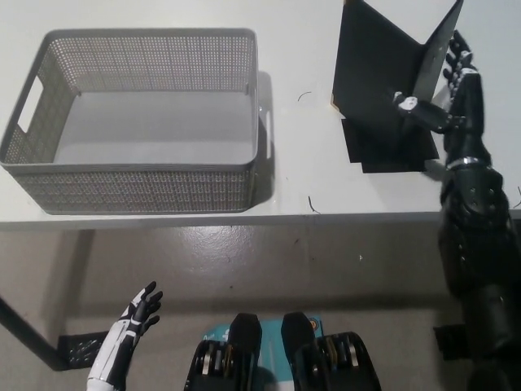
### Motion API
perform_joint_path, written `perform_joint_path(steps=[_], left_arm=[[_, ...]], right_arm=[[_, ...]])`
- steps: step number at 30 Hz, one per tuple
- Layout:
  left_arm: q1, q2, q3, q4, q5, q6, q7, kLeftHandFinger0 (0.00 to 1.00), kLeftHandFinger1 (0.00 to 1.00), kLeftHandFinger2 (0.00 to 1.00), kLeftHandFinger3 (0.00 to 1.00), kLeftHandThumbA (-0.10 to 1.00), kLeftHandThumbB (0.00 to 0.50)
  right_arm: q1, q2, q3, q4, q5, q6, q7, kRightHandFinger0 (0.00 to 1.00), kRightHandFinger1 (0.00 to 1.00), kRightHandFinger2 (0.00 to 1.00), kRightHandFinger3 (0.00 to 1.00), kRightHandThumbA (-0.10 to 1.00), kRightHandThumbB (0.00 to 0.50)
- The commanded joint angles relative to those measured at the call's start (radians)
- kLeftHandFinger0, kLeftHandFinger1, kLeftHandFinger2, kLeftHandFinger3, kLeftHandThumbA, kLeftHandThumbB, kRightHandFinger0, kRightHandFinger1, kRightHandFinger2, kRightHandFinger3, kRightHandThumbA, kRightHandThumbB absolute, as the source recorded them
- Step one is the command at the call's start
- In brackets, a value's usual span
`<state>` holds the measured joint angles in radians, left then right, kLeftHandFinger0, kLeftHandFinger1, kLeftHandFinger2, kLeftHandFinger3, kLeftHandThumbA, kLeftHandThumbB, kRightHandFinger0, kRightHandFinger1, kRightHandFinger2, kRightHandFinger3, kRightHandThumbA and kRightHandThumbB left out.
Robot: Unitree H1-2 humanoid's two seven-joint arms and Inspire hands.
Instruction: A notebook is kept standing on the table on the right hand side and a container is kept on the left hand side and the robot uses its right hand to grab the notebook and places it in the container
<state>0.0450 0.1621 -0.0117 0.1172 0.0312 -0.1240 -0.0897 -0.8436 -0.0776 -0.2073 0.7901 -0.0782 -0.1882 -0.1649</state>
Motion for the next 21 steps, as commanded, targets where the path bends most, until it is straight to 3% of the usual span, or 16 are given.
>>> perform_joint_path(steps=[1, 3, 7, 12, 13, 14, 15, 16, 17, 18, 20, 21], left_arm=[[0.002, 0.001, -0.005, -0.028, -0.010, -0.030, -0.013, 1.00, 1.00, 1.00, 1.00, 1.00, 0.135], [0.002, 0.002, -0.005, -0.029, -0.012, -0.031, -0.014, 1.00, 1.00, 1.00, 1.00, 1.00, 0.139], [0.001, 0.005, -0.010, -0.033, -0.001, -0.030, -0.013, 1.00, 1.00, 1.00, 1.00, 1.00, 0.130], [0.008, -0.004, -0.011, -0.031, -0.009, -0.040, -0.011, 1.00, 1.00, 1.00, 1.00, 1.00, 0.149], [0.007, -0.004, -0.011, -0.026, -0.005, -0.046, -0.008, 1.00, 1.00, 1.00, 1.00, 1.00, 0.150], [0.004, -0.002, -0.011, -0.026, -0.005, -0.045, -0.008, 1.00, 1.00, 1.00, 1.00, 1.00, 0.150], [0.003, 0.000, -0.011, -0.023, -0.008, -0.049, -0.011, 1.00, 1.00, 1.00, 1.00, 1.00, 0.151], [0.001, 0.003, -0.010, -0.027, -0.008, -0.044, -0.013, 1.00, 1.00, 1.00, 1.00, 1.00, 0.157], [-0.001, 0.005, -0.010, -0.029, -0.008, -0.039, -0.013, 1.00, 1.00, 1.00, 1.00, 1.00, 0.158], [-0.004, 0.006, -0.010, -0.034, -0.008, -0.032, -0.014, 1.00, 1.00, 1.00, 1.00, 1.00, 0.153], [-0.003, 0.011, -0.011, -0.042, -0.009, -0.022, -0.019, 1.00, 1.00, 1.00, 1.00, 1.00, 0.145], [-0.004, 0.014, -0.011, -0.040, -0.014, -0.028, -0.025, 1.00, 1.00, 1.00, 1.00, 1.00, 0.133]], right_arm=[[-0.117, -0.010, 0.017, 0.110, 0.006, -0.080, -0.051, 1.00, 1.00, 1.00, 1.00, 1.00, 0.487], [-0.169, -0.004, 0.023, 0.215, 0.020, -0.131, -0.045, 1.00, 1.00, 1.00, 1.00, 1.00, 0.484], [-0.262, 0.013, 0.059, 0.371, -0.006, -0.107, -0.085, 1.00, 1.00, 1.00, 1.00, 1.00, 0.500], [-0.319, 0.027, 0.070, 0.506, 0.015, -0.160, -0.107, 1.00, 1.00, 1.00, 1.00, 1.00, 0.494], [-0.333, 0.037, 0.042, 0.526, 0.043, -0.182, -0.151, 1.00, 1.00, 1.00, 1.00, 0.88, 0.468], [-0.339, 0.038, 0.032, 0.534, 0.053, -0.189, -0.162, 1.00, 1.00, 1.00, 1.00, 0.81, 0.479], [-0.351, 0.035, 0.047, 0.545, 0.032, -0.172, -0.206, 0.84, 0.85, 0.93, 1.00, 0.75, 0.467], [-0.358, 0.035, 0.048, 0.548, 0.030, -0.168, -0.231, 0.41, 0.39, 0.44, 0.56, 0.54, 0.380], [-0.371, 0.034, 0.053, 0.551, 0.021, -0.153, -0.281, 0.05, 0.05, 0.16, 0.28, 0.44, 0.355], [-0.381, 0.033, 0.056, 0.553, 0.017, -0.146, -0.311, 0.00, 0.00, 0.05, 0.09, 0.22, 0.285], [-0.386, 0.035, 0.053, 0.549, 0.022, -0.153, -0.325, 0.00, 0.00, 0.04, 0.04, 0.04, 0.224], [-0.386, 0.034, 0.057, 0.539, 0.022, -0.157, -0.327, 0.00, 0.00, 0.10, 0.08, -0.07, 0.183]])
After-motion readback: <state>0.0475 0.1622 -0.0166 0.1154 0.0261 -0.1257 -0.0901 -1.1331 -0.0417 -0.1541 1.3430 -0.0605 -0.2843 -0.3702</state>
